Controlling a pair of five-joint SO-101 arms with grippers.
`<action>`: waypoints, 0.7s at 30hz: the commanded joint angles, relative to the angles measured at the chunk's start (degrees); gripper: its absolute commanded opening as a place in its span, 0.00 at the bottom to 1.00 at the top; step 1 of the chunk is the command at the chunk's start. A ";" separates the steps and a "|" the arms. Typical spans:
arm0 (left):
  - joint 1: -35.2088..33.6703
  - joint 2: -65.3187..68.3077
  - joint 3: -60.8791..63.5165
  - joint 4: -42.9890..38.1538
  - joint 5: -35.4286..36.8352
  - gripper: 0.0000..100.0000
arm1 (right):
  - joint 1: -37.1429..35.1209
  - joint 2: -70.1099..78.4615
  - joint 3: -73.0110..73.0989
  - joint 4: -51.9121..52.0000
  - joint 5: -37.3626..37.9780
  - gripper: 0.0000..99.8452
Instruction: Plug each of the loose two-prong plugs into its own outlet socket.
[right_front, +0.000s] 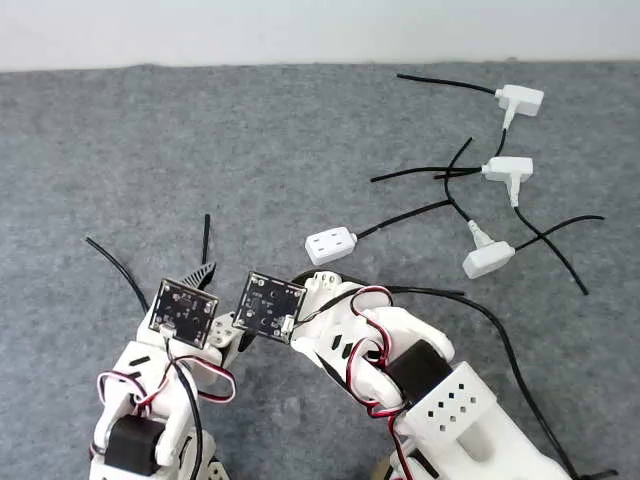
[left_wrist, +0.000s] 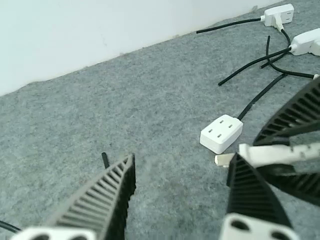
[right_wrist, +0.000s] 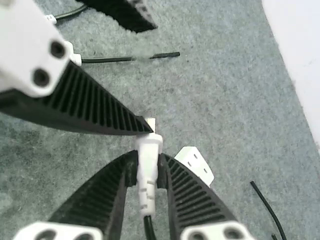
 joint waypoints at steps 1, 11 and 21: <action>1.14 -0.70 0.22 -1.76 -0.97 0.30 | 0.13 -2.33 -0.88 0.22 0.35 0.01; 1.14 -0.70 0.75 -1.76 -0.97 0.30 | 0.04 -2.42 -1.05 0.57 0.26 0.01; 1.93 -0.70 0.75 -1.76 -0.97 0.30 | -0.13 -2.42 -1.05 0.57 -0.97 0.01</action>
